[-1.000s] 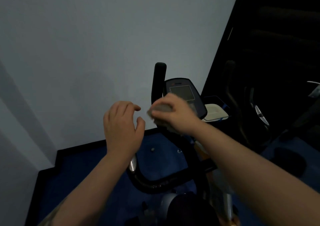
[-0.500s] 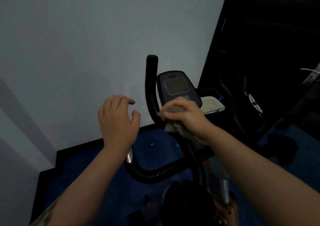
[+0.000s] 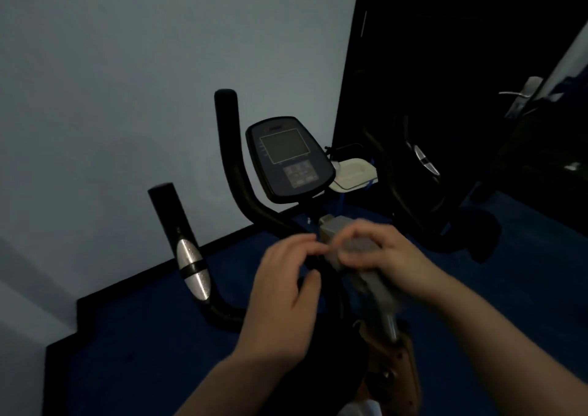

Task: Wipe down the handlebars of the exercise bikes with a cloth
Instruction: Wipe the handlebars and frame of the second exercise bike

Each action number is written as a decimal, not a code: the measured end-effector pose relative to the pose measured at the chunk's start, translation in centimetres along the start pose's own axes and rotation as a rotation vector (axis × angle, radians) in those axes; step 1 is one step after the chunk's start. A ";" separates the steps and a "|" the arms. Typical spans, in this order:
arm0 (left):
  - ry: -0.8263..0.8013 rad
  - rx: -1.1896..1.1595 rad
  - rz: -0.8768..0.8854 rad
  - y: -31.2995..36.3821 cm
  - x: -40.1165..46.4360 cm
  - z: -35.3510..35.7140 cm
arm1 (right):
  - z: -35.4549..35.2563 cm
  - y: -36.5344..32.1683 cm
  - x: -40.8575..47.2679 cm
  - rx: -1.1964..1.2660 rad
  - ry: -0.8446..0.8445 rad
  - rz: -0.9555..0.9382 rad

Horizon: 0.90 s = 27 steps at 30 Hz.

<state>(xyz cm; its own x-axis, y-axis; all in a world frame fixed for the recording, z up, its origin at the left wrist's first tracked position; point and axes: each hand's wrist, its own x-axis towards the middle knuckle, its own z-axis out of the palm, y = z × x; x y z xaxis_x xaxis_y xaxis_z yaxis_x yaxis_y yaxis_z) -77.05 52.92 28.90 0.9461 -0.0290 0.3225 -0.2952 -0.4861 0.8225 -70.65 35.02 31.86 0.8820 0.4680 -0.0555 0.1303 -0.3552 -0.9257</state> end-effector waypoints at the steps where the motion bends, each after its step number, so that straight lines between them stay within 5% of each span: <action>1: -0.025 0.020 0.007 0.0 -0.3 0.4 | 1.2 0.2 0.4 0.016 0.185 -0.019; 4: -0.025 0.109 -0.018 -0.5 0.0 0.3 | 5.9 2.3 -0.6 0.184 0.498 0.066; 6: -0.025 0.132 -0.050 -1.0 0.3 0.1 | 6.2 4.3 -3.1 0.190 0.523 0.132; 9: -0.099 0.140 -0.081 -1.1 -0.4 0.3 | 4.7 5.9 -6.0 -0.051 0.411 0.188; 13: -0.144 0.314 -0.034 -1.4 -1.0 0.7 | 3.7 4.2 -3.7 -0.377 0.669 0.008; 24: -0.113 0.445 -0.054 -1.4 -0.8 0.8 | 2.2 2.8 0.6 -0.787 0.462 0.039; 27: -0.092 0.452 -0.059 -1.5 -0.8 0.9 | 5.1 2.5 0.8 -0.659 0.507 -0.007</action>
<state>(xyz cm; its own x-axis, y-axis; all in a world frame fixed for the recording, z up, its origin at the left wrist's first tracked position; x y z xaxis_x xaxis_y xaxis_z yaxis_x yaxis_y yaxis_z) -77.30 52.91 27.02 0.9734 -0.0573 0.2220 -0.1725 -0.8207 0.5446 -71.89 38.65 27.56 0.9566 0.1067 0.2710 0.2362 -0.8287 -0.5073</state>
